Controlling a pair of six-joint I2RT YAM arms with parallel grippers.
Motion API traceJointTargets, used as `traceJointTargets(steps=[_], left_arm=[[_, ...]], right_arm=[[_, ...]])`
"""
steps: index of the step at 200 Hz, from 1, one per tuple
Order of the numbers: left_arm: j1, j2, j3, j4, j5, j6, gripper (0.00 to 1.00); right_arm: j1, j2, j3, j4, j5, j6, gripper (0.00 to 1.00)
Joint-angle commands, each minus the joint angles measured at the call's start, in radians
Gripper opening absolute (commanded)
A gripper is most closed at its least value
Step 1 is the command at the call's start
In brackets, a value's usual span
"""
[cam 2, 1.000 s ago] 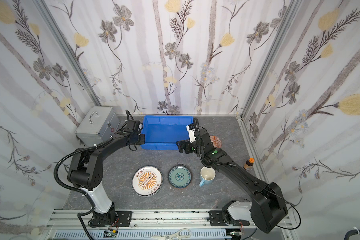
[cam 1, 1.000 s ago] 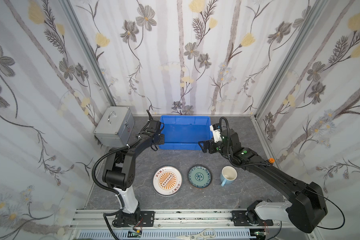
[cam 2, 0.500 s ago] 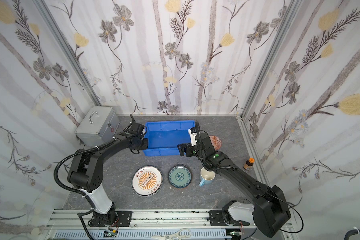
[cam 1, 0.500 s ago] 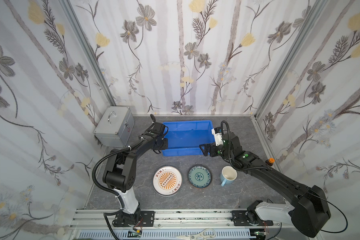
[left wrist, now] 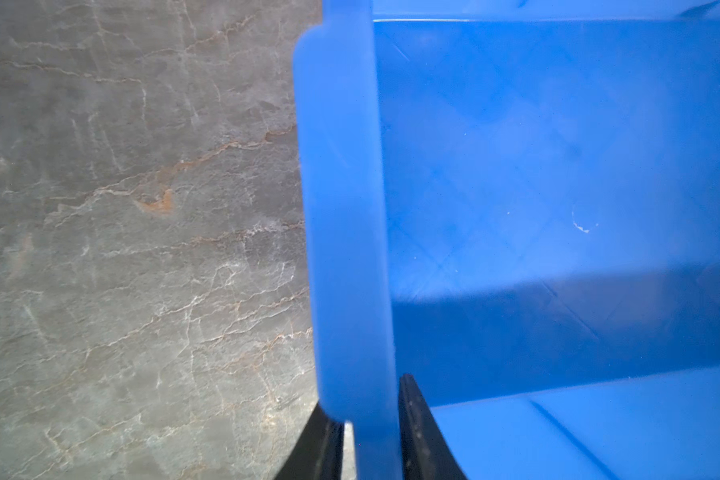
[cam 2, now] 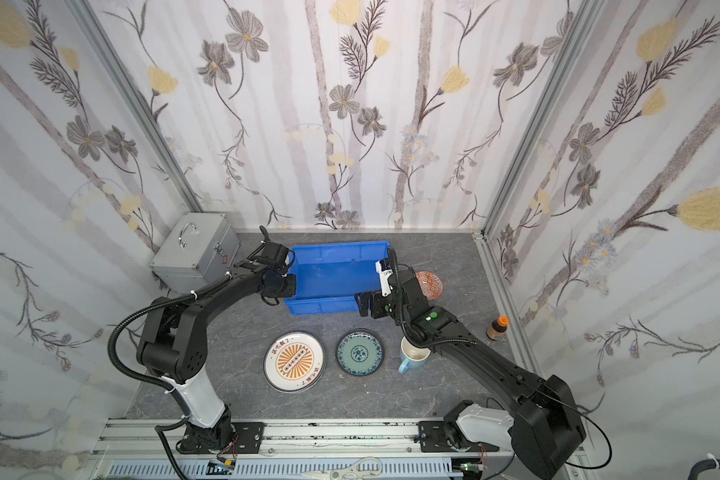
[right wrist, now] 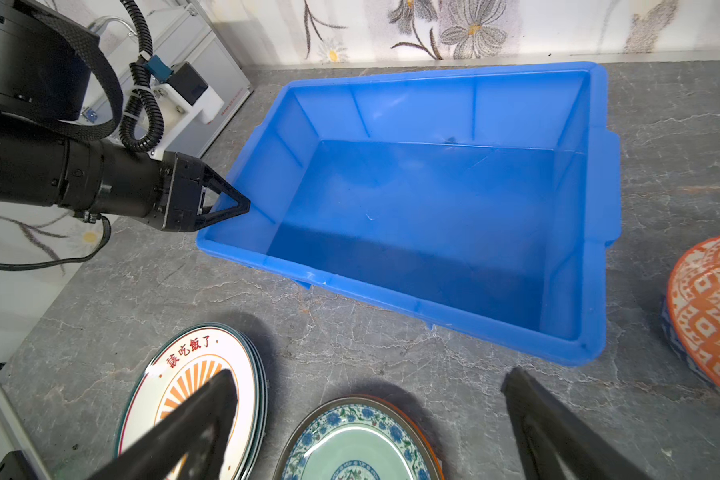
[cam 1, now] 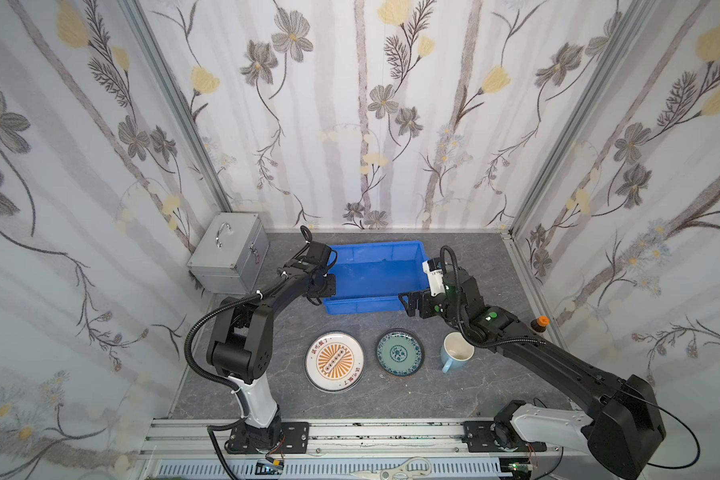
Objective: Place the mixed dishes into the plastic bin
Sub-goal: 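Grip the blue bin rim with left gripper and drag it away from the metal case, then release the bin and move both grippers to the stack of cream plates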
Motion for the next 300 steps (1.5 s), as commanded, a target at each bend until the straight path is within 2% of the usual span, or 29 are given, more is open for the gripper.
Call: traceJointTargets(steps=[1,20,55,79,90,106,117,133,143,150,176,205,219,228,257,297,300], left_arm=[[0.000,0.044,0.044,-0.016,-0.007,-0.013,0.19],[0.000,0.074,0.084,-0.031,-0.026,-0.004,0.13],[0.000,0.124,0.185,-0.104,-0.076,0.024,0.13],[0.000,0.099,0.177,-0.102,-0.058,0.030,0.28],[0.000,0.069,0.155,-0.085,-0.057,0.029,0.39],[0.000,0.018,0.101,-0.068,-0.067,0.029,0.46],[0.000,-0.026,0.072,-0.050,-0.066,0.030,0.61],[0.001,-0.099,0.033,-0.023,-0.068,0.022,0.65],[0.000,-0.147,0.002,-0.003,-0.068,0.003,0.76],[-0.002,-0.189,-0.028,0.016,-0.061,-0.018,0.79],[-0.025,-0.385,-0.234,0.133,-0.037,-0.125,0.89],[-0.085,-0.593,-0.482,0.216,-0.093,-0.239,0.90],[-0.121,-0.672,-0.561,0.210,-0.142,-0.271,0.87],[-0.142,-0.716,-0.601,0.197,-0.171,-0.289,0.84],[-0.185,-0.803,-0.658,0.124,-0.215,-0.334,0.73],[-0.233,-0.837,-0.705,0.035,-0.234,-0.412,0.53],[-0.238,-0.838,-0.709,0.029,-0.236,-0.421,0.52]], right_arm=[[0.000,-0.008,0.001,0.000,0.041,-0.014,1.00],[0.000,-0.002,-0.001,0.007,0.042,-0.014,1.00],[0.000,0.031,0.019,0.014,0.035,-0.014,1.00],[0.001,0.057,0.042,0.009,0.048,-0.018,1.00],[0.000,0.063,0.049,0.012,0.073,-0.023,1.00],[0.000,0.063,0.053,0.021,0.111,-0.018,1.00],[0.001,0.061,0.059,0.026,0.109,-0.030,1.00],[0.000,0.054,0.072,0.023,0.114,-0.032,1.00],[0.001,0.050,0.083,0.022,0.094,-0.038,0.97],[0.004,0.050,0.093,0.016,0.080,-0.036,0.96],[0.017,0.057,0.121,0.002,0.033,-0.025,0.97],[0.036,0.101,0.146,-0.027,-0.009,0.003,0.88],[0.058,0.134,0.153,-0.038,-0.042,0.006,0.77],[0.073,0.154,0.161,-0.055,-0.049,0.010,0.74],[0.142,0.207,0.174,-0.077,-0.039,0.029,0.59],[0.196,0.256,0.169,-0.066,-0.072,0.078,0.47],[0.223,0.258,0.169,-0.064,-0.074,0.082,0.47]])
